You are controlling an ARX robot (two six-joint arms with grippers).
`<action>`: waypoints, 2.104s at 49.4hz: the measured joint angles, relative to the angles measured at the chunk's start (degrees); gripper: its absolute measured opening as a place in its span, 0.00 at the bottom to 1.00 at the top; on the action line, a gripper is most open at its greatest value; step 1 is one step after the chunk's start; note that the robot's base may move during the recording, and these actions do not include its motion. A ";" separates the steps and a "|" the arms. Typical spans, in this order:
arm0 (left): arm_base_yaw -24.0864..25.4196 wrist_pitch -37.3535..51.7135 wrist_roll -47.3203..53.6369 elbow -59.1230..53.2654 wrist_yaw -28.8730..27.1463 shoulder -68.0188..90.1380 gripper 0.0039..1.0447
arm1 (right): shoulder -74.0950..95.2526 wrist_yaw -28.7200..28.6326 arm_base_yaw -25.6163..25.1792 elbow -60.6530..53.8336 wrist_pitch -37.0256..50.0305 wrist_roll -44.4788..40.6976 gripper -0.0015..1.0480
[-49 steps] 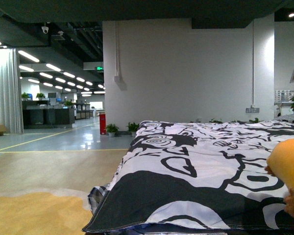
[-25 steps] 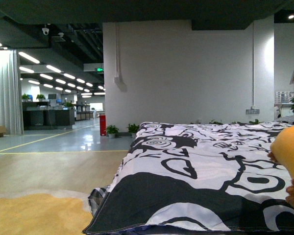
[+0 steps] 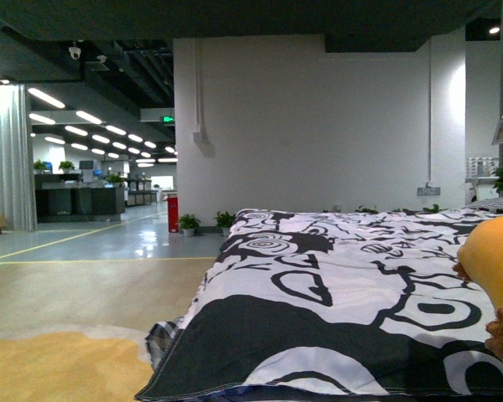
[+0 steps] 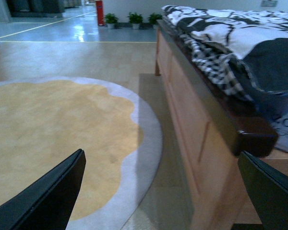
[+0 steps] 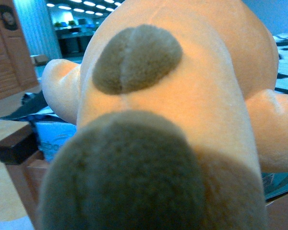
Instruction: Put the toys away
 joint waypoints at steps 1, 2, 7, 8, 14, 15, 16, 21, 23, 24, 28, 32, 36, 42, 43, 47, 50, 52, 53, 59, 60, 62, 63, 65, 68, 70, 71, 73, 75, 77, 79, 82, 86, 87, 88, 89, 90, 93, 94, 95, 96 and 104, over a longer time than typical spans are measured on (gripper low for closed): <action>0.00 0.00 0.00 0.00 0.02 0.00 0.94 | 0.00 0.02 0.00 0.00 0.00 0.00 0.10; 0.00 0.00 0.00 0.00 0.04 0.00 0.94 | 0.00 0.04 0.00 0.00 0.00 0.00 0.10; -0.02 0.00 0.00 0.00 0.22 0.00 0.94 | 0.00 0.39 0.00 0.00 0.00 0.00 0.10; -0.02 0.00 0.00 0.00 0.20 0.00 0.94 | 0.00 0.39 0.00 0.00 0.00 0.00 0.10; -0.04 0.00 0.02 0.00 0.42 0.02 0.94 | 0.00 0.61 -0.02 0.00 -0.07 0.02 0.10; -0.04 0.00 0.02 0.00 0.33 0.02 0.94 | 0.00 0.61 -0.04 0.00 -0.07 0.04 0.10; -0.04 0.00 0.02 0.00 0.24 0.02 0.94 | 0.00 0.55 -0.07 0.00 -0.07 0.02 0.10; -0.02 0.00 0.02 0.00 0.22 0.02 0.94 | 0.00 0.37 -0.07 0.00 -0.09 0.02 0.10; -0.04 0.00 0.02 0.00 0.20 0.00 0.94 | 0.00 0.39 -0.07 0.00 -0.09 0.02 0.10; -0.04 0.00 0.00 0.00 0.20 0.00 0.94 | 0.00 0.39 -0.07 0.00 -0.09 0.02 0.10; 0.00 0.00 0.02 0.00 0.17 0.02 0.94 | 0.00 0.37 -0.07 0.00 -0.11 0.02 0.10; -0.02 0.00 0.02 0.00 0.24 0.02 0.94 | 0.00 0.46 -0.07 0.00 -0.11 0.04 0.10; -0.02 0.00 0.00 0.00 0.20 0.02 0.94 | 0.00 0.39 -0.07 0.00 -0.13 0.02 0.10; -0.04 0.00 0.02 0.00 0.22 0.02 0.94 | 0.00 0.42 -0.07 0.00 -0.15 0.04 0.10; -0.04 0.00 0.02 0.00 0.20 0.00 0.94 | 0.00 0.39 -0.07 0.00 -0.15 0.04 0.10; -0.04 0.00 0.02 0.00 0.26 0.00 0.94 | 0.00 0.39 -0.07 0.00 -0.15 0.04 0.10; -0.04 0.00 0.02 0.00 0.22 0.00 0.94 | 0.00 0.42 -0.07 0.00 -0.15 0.04 0.10; -0.04 0.00 0.02 0.00 0.17 0.02 0.94 | 0.00 0.39 -0.07 0.00 -0.15 0.04 0.10; -0.04 0.00 0.02 0.00 0.24 0.02 0.94 | 0.00 0.39 -0.07 0.00 -0.15 0.04 0.10; -0.04 0.00 0.02 0.00 0.20 0.00 0.94 | 0.00 0.39 -0.07 0.00 -0.17 0.04 0.10; -0.04 0.00 0.02 0.00 0.24 0.00 0.94 | 0.00 0.39 -0.07 0.00 -0.17 0.04 0.10; -0.07 0.00 0.00 0.00 0.20 0.00 0.94 | 0.00 0.42 -0.07 0.00 -0.17 0.04 0.10; -0.04 0.00 0.02 0.00 0.17 0.00 0.94 | 0.00 0.39 -0.07 0.00 -0.17 0.04 0.10; -0.04 0.00 0.02 0.00 0.20 0.00 0.94 | 0.00 0.39 -0.07 0.00 -0.17 0.04 0.10; -0.07 0.00 0.00 0.00 0.22 0.00 0.94 | 0.00 0.42 -0.07 0.00 -0.17 0.04 0.10; -0.04 0.00 0.00 0.00 0.20 0.00 0.94 | 0.00 0.39 -0.07 0.00 -0.17 0.04 0.10; -0.04 0.00 0.00 0.00 0.20 0.00 0.94 | 0.00 0.39 -0.07 0.00 -0.17 0.04 0.10; -0.07 0.00 0.02 0.00 0.22 0.00 0.94 | 0.00 0.39 -0.07 0.00 -0.17 0.04 0.10; -0.04 0.00 0.00 0.00 0.20 0.00 0.94 | 0.00 0.39 -0.07 0.00 -0.17 0.04 0.10; -0.04 0.00 0.00 0.00 0.26 0.00 0.94 | 0.00 0.39 -0.07 0.00 -0.17 0.04 0.10; -0.04 0.00 0.00 0.00 0.22 0.00 0.94 | 0.00 0.39 -0.07 0.00 -0.17 0.04 0.10; -0.04 0.00 0.00 0.00 0.20 0.00 0.94 | 0.00 0.39 -0.07 0.00 -0.17 0.04 0.10; -0.07 0.00 0.04 0.00 0.59 0.00 0.94 | 0.00 1.03 -0.24 0.00 -0.17 0.07 0.10; -0.07 0.00 0.04 0.00 0.59 0.00 0.94 | 0.00 1.05 -0.24 0.00 -0.17 0.04 0.10; -0.07 0.00 0.04 0.00 0.57 0.00 0.94 | 0.00 1.01 -0.24 0.00 -0.17 0.07 0.10; -0.07 0.00 0.04 0.00 0.55 0.00 0.94 | 0.00 0.79 -0.24 0.00 -0.17 0.04 0.10; -0.07 0.00 0.04 0.00 0.46 0.00 0.94 | 0.00 0.63 -0.24 0.00 -0.17 0.04 0.10; -0.07 0.00 0.04 0.00 0.26 0.00 0.94 | 0.00 0.17 -0.20 0.00 -0.17 0.04 0.10; -0.07 0.00 0.04 0.00 0.26 0.00 0.94 | 0.00 0.17 -0.22 0.00 -0.17 0.04 0.10; -0.07 0.00 0.04 0.00 0.24 0.00 0.94 | 0.00 0.22 -0.22 0.00 -0.17 0.04 0.10; -0.07 0.00 0.04 0.00 0.22 0.00 0.94 | 0.00 0.22 -0.22 0.00 -0.17 0.04 0.10; -0.07 0.00 0.07 0.00 0.46 0.00 0.94 | 0.00 0.79 -0.24 0.00 -0.17 0.04 0.10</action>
